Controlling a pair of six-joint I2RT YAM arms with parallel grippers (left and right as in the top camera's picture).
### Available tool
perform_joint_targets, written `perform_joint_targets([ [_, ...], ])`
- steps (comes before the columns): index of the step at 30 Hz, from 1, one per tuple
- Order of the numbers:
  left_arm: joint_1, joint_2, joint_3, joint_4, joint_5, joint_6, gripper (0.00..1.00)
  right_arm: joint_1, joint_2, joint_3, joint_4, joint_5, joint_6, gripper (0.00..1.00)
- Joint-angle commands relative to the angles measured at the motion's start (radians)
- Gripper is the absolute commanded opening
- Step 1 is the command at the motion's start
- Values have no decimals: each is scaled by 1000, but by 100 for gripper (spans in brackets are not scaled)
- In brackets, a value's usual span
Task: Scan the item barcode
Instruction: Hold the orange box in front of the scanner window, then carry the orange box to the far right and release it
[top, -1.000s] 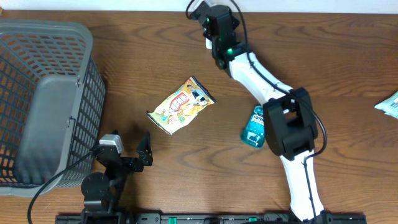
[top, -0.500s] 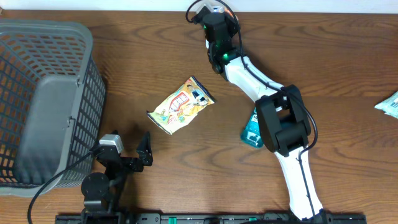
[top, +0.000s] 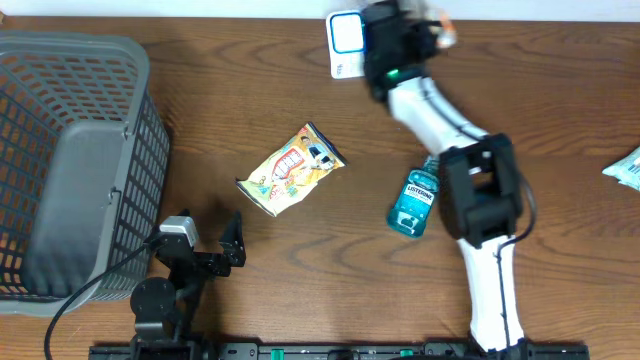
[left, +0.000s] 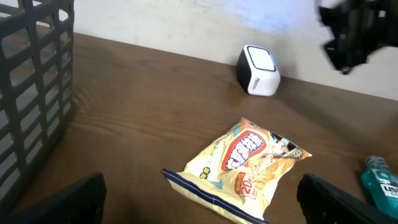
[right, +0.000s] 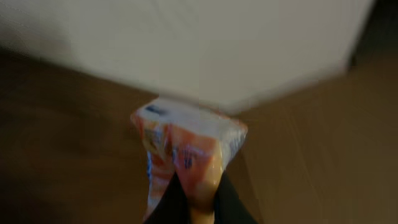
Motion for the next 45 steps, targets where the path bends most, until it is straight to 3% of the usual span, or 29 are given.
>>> perform_joint_targets([
  [1, -3, -6, -21, -18, 13, 10, 98, -124, -36, 11, -117, 123, 242, 1],
  [4, -3, -6, -21, -18, 13, 10, 98, -231, -36, 11, -302, 78, 430, 1],
  [9, -3, -6, -21, -18, 13, 10, 98, -424, -36, 11, -507, -130, 583, 1],
  [16, -3, -6, -21, -18, 13, 10, 98, -636, -36, 11, -597, -429, 638, 1],
  [17, -3, -6, -21, -18, 13, 10, 98, -671, -37, 11, -613, -518, 638, 6],
  [18, -3, -6, -21, -18, 13, 10, 98, -685, -38, 12, -619, -559, 639, 16],
  [20, -3, -6, -21, -18, 12, 10, 98, -710, -42, 12, -629, -645, 639, 47],
  [22, -3, -6, -21, -18, 12, 10, 98, -724, -58, 12, -636, -746, 638, 99],
  [27, -3, -6, -21, -18, 12, 10, 98, -713, -142, 12, -661, -1033, 651, 99],
  [34, -3, -6, -21, -18, 13, 10, 98, -619, -345, 12, -690, -1262, 702, 99],
  [45, -3, -6, -21, -18, 13, 10, 98, -410, -535, 12, -868, -1275, 964, 99],
])
